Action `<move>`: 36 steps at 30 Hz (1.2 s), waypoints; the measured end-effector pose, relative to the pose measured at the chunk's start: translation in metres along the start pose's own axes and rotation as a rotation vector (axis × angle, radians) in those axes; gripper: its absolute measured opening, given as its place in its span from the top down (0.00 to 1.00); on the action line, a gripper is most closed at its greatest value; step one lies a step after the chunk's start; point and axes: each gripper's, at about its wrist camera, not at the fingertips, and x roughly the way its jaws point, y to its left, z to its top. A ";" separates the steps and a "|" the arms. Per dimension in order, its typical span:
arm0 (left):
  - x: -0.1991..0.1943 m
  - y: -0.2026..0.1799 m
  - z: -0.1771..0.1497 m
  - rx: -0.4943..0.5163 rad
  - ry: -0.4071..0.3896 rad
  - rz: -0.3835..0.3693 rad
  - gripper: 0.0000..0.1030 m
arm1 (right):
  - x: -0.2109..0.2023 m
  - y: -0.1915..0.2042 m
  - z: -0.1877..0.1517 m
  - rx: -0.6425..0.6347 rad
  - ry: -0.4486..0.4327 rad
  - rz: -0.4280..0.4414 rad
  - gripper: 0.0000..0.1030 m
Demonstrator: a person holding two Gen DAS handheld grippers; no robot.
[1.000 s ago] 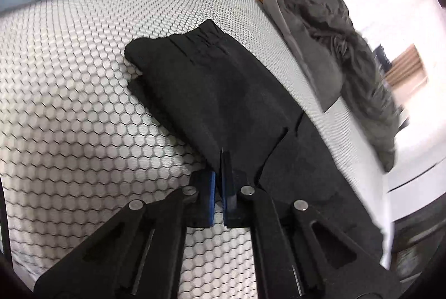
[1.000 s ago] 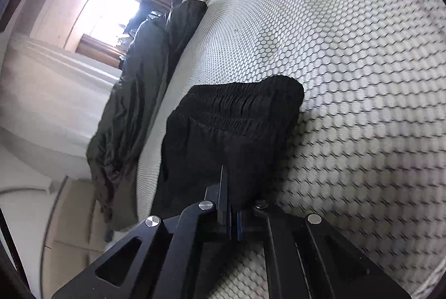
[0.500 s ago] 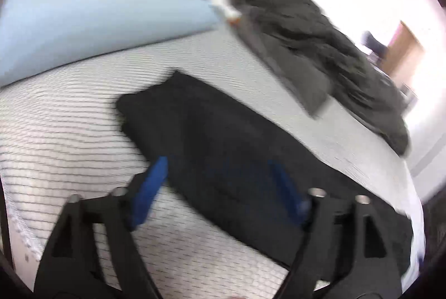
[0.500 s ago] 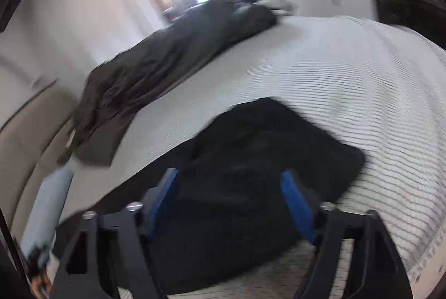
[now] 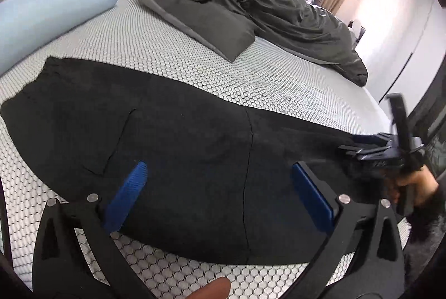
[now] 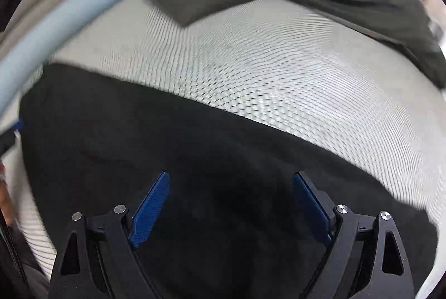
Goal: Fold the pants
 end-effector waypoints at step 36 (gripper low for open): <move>0.041 0.004 0.005 -0.058 0.046 0.000 0.01 | 0.015 -0.007 0.009 -0.020 -0.035 0.090 0.49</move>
